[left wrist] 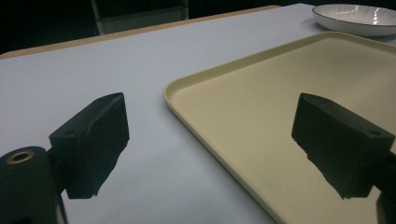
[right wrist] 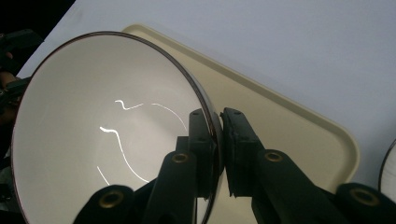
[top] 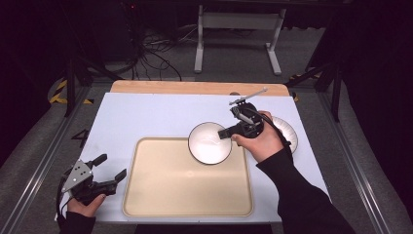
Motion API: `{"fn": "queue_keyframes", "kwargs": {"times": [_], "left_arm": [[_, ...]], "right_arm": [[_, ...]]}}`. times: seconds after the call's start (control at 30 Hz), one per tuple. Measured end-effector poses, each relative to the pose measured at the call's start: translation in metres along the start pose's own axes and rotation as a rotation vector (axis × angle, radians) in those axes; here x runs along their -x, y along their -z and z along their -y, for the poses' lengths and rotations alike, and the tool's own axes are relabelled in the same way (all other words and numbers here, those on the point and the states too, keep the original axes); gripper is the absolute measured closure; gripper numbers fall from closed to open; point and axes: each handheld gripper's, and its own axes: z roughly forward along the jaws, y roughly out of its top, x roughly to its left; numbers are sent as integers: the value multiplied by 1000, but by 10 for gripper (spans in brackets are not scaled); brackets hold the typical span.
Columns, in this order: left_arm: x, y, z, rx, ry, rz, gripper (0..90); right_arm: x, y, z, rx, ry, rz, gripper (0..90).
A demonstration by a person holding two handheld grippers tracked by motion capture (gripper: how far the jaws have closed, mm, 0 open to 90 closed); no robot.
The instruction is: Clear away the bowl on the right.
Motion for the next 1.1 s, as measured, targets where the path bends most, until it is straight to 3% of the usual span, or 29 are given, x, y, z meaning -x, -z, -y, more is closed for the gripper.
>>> {"fn": "queue_keyframes", "kwargs": {"times": [0.57, 1.1], "left_arm": [[1, -1, 0, 1, -3, 1, 119], [1, -1, 0, 0, -2, 2, 120]], "right_arm": [[-6, -48, 7, -71, 0, -38, 826], [-14, -85, 12, -153, 24, -39, 826]]}}
